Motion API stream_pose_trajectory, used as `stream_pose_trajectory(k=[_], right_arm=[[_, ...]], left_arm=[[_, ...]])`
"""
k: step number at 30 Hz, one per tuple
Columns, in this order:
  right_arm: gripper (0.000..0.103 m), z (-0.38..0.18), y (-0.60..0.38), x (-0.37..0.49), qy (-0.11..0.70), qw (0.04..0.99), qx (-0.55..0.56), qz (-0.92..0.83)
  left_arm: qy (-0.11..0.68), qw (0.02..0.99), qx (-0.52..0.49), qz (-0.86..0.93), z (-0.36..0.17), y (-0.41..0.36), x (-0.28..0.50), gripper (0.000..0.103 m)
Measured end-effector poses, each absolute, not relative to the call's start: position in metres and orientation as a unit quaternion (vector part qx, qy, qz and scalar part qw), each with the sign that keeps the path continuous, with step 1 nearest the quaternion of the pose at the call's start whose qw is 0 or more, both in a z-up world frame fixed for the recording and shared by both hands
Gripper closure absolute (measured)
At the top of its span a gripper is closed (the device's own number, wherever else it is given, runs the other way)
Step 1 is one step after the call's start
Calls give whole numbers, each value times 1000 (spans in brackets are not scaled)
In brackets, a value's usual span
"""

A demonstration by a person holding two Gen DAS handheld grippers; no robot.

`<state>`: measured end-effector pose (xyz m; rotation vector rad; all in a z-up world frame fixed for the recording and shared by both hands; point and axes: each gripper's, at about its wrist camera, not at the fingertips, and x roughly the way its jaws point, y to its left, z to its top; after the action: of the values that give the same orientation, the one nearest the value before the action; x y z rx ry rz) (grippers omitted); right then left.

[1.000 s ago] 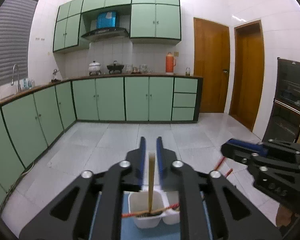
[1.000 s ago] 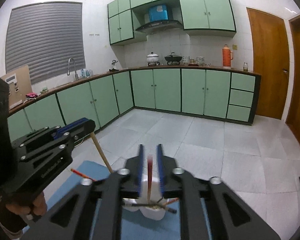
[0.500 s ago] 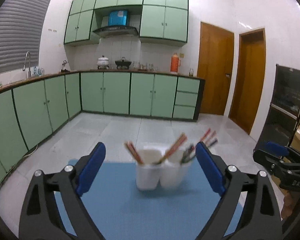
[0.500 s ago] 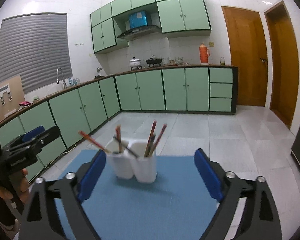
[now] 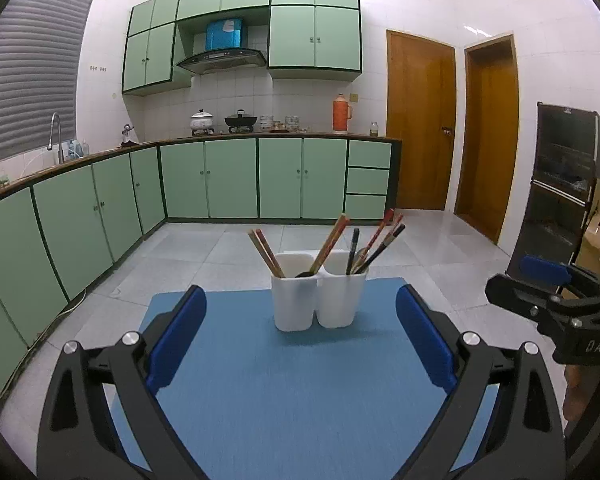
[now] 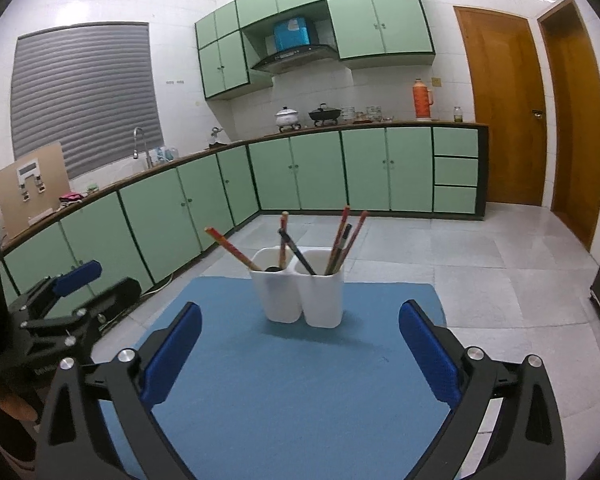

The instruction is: Organize utensils

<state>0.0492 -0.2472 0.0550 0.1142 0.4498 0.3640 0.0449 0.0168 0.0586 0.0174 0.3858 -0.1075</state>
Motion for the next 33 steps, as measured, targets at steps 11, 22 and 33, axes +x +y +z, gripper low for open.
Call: stream_pose_trajectory(k=[11, 22, 33], right_arm=[[6, 58, -241, 32, 219, 957, 47, 183], [6, 64, -237, 32, 214, 958, 44, 184], [6, 65, -237, 33, 213, 959, 41, 184]], left_arm=[[187, 981, 3, -55, 63, 15, 32, 10], [183, 982, 1, -51, 64, 15, 29, 10], [180, 982, 0, -51, 64, 15, 29, 10]])
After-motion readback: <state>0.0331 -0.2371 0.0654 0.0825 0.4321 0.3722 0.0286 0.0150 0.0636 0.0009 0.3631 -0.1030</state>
